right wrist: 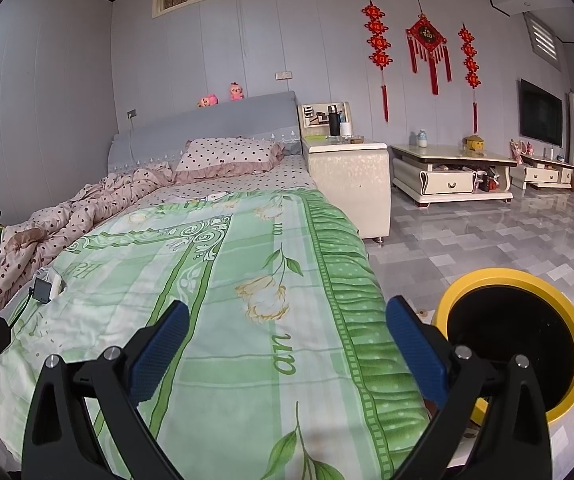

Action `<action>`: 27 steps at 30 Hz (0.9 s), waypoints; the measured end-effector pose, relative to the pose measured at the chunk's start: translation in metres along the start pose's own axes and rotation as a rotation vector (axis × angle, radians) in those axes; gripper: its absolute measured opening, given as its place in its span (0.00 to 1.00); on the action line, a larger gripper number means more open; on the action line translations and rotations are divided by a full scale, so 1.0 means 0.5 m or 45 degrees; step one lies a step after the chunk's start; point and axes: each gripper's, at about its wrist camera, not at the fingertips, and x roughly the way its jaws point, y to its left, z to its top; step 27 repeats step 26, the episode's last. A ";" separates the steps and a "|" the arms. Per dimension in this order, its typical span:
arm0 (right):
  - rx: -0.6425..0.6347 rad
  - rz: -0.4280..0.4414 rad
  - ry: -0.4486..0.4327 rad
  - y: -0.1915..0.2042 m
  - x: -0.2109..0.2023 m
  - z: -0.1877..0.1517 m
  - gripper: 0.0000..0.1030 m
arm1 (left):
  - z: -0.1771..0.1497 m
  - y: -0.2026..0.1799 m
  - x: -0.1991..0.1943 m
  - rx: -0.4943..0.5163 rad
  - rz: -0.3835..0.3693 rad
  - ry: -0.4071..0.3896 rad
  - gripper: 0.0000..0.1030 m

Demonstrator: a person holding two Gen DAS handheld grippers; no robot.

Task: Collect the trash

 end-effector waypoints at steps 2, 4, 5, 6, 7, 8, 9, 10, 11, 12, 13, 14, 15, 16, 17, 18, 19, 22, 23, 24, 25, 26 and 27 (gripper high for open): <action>0.001 0.000 0.002 0.000 0.000 0.000 0.92 | -0.005 -0.001 0.000 -0.003 -0.002 0.003 0.92; 0.001 0.000 0.002 -0.001 0.002 0.000 0.92 | -0.012 -0.003 0.000 -0.008 -0.004 0.007 0.92; 0.001 0.000 0.003 -0.001 0.001 0.000 0.92 | -0.012 -0.003 0.004 -0.008 -0.004 0.010 0.92; 0.001 -0.001 0.005 0.000 0.002 -0.002 0.92 | -0.016 -0.005 0.003 -0.008 -0.001 0.011 0.92; 0.001 -0.001 0.007 0.000 0.000 -0.005 0.92 | -0.015 -0.005 0.005 -0.006 0.004 0.011 0.92; 0.002 -0.001 0.007 0.000 0.000 -0.005 0.92 | -0.017 -0.006 0.006 -0.006 0.010 0.011 0.92; 0.003 0.000 0.011 0.000 0.002 -0.007 0.92 | -0.020 -0.006 0.006 -0.007 0.009 0.009 0.92; 0.004 0.001 0.013 0.001 0.002 -0.009 0.92 | -0.025 -0.007 0.004 -0.010 0.006 0.009 0.92; 0.005 0.001 0.015 0.000 0.001 -0.010 0.92 | -0.027 -0.008 0.003 -0.015 0.004 0.010 0.92; 0.005 0.000 0.015 0.000 0.002 -0.010 0.92 | -0.028 -0.008 0.003 -0.018 0.002 0.011 0.92; 0.005 0.000 0.014 0.000 0.002 -0.010 0.92 | -0.033 -0.011 0.000 -0.019 0.004 0.011 0.92; 0.005 0.001 0.014 0.000 -0.001 -0.013 0.92 | -0.028 -0.006 0.004 -0.016 0.006 0.011 0.92; 0.004 0.000 0.014 0.000 0.000 -0.011 0.92 | -0.028 -0.007 0.003 -0.014 0.011 0.010 0.92; 0.004 0.001 0.015 -0.001 0.002 -0.009 0.92 | -0.028 -0.007 0.001 -0.012 0.015 0.009 0.92; 0.005 0.001 0.016 -0.001 0.002 -0.010 0.92 | -0.027 -0.007 0.000 -0.012 0.016 0.008 0.92; 0.005 0.001 0.016 -0.001 0.002 -0.009 0.92 | -0.027 -0.007 0.001 -0.015 0.011 0.010 0.92; 0.005 0.001 0.016 0.000 0.000 -0.012 0.92 | -0.028 -0.007 -0.001 -0.018 0.005 0.012 0.92; 0.005 0.000 0.016 -0.001 0.002 -0.008 0.92 | -0.029 -0.011 -0.004 -0.029 -0.002 0.021 0.92; 0.006 0.001 0.016 -0.001 0.002 -0.009 0.92 | -0.024 -0.006 -0.001 -0.031 -0.003 0.024 0.92; 0.005 0.001 0.016 -0.001 0.002 -0.008 0.92 | -0.026 -0.007 -0.003 -0.032 -0.003 0.026 0.92; 0.004 0.001 0.016 -0.001 0.003 -0.007 0.92 | -0.016 -0.002 0.002 -0.034 -0.002 0.029 0.92; 0.004 0.001 0.016 -0.001 0.002 -0.008 0.92 | -0.017 -0.003 0.001 -0.035 -0.002 0.030 0.92; 0.004 0.001 0.016 -0.001 0.002 -0.008 0.92 | -0.017 -0.003 0.001 -0.035 -0.002 0.030 0.92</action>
